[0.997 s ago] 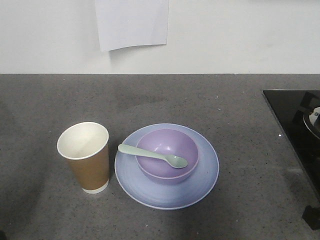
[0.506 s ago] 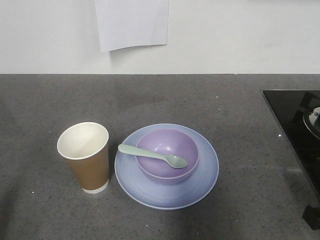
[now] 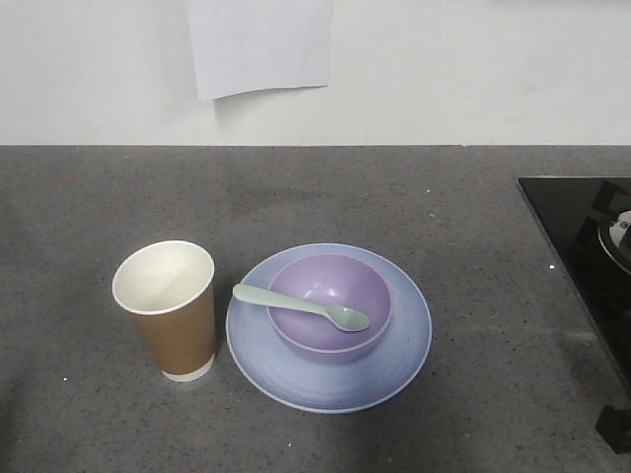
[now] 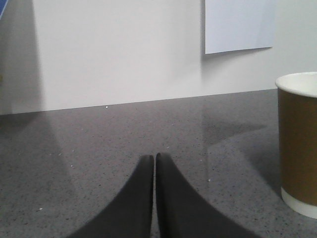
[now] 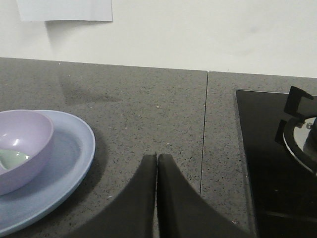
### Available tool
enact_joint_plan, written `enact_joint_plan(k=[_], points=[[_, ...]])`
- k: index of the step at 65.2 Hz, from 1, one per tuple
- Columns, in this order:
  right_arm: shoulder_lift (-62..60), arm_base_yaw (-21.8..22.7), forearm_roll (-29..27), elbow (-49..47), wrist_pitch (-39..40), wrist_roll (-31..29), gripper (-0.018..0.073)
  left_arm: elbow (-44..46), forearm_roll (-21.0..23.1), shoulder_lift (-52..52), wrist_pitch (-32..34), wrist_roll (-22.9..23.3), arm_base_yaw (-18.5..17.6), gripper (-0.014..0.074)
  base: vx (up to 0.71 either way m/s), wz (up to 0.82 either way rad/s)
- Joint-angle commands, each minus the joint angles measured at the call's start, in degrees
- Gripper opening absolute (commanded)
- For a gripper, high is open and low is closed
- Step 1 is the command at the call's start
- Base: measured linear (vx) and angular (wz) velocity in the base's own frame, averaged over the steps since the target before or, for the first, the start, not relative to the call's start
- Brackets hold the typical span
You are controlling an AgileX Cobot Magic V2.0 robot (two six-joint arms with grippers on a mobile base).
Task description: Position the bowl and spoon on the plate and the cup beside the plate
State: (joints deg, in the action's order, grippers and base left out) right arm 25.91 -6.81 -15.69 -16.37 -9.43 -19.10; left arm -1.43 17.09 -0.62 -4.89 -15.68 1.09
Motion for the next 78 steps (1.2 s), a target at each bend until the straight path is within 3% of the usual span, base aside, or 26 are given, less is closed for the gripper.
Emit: enact_joint_plan(k=[1, 13, 20, 78], points=[[0.2, 0.4, -0.1, -1.5, 4.0, 0.0, -0.0005, -1.8, -2.1, 0.5, 4.1, 4.2, 0.1, -0.0007, 0.00, 0.00], [0.2, 0.4, -0.1, -1.5, 4.0, 0.0, -0.0005, -1.8, -16.2, 0.5, 4.1, 19.9, 0.1, -0.0007, 0.00, 0.00], [0.2, 0.4, -0.1, -1.5, 4.0, 0.0, -0.0005, -1.8, -20.7, 0.5, 4.1, 25.2, 0.1, -0.0007, 0.00, 0.00], [0.2, 0.4, -0.1, -1.5, 4.0, 0.0, -0.0005, -1.7, -20.9, 0.5, 4.1, 25.6, 0.1, -0.0006, 0.00, 0.00]])
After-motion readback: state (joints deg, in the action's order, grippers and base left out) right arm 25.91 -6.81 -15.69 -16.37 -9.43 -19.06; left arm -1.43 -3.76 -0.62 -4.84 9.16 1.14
